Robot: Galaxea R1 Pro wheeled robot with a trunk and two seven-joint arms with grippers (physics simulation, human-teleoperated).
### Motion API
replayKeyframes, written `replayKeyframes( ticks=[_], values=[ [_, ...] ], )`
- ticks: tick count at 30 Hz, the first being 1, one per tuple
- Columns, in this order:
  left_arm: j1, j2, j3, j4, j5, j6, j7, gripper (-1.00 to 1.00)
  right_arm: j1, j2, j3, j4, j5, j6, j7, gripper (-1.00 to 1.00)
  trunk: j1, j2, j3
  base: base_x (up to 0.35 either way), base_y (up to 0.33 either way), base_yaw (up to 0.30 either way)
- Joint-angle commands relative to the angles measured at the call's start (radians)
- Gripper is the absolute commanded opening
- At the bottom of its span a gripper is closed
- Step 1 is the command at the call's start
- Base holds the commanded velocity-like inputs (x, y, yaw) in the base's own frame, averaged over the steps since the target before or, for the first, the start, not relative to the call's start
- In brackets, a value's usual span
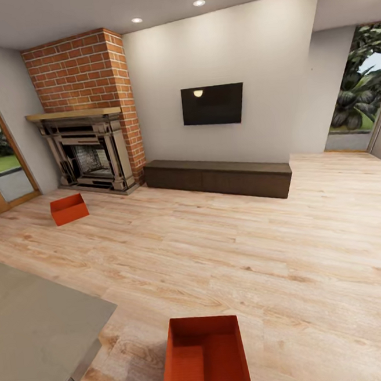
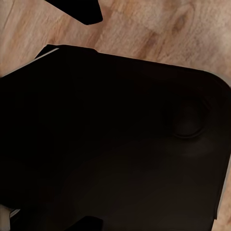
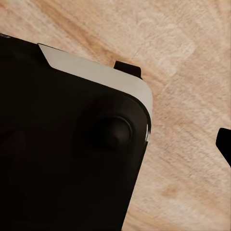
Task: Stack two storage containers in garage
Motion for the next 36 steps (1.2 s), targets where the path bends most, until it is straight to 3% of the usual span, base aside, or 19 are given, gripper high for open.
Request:
replayKeyframes(
  ticks=[1, 36],
  values=[
    [0.000, 0.000, 0.000, 0.000, 0.006, -0.002, -0.001, 1.00, -0.001, 0.001, 0.008, 0.003, -0.004, -0.005, -0.002, 1.00, 0.000, 0.000, -0.002, 0.000, 0.000, 0.000],
    [0.000, 0.000, 0.000, 0.000, 0.006, -0.003, -0.001, 1.00, -0.001, 0.002, 0.008, 0.003, -0.001, -0.005, -0.002, 1.00, 0.000, 0.000, -0.059, 0.000, 0.000, 0.000]
  ],
)
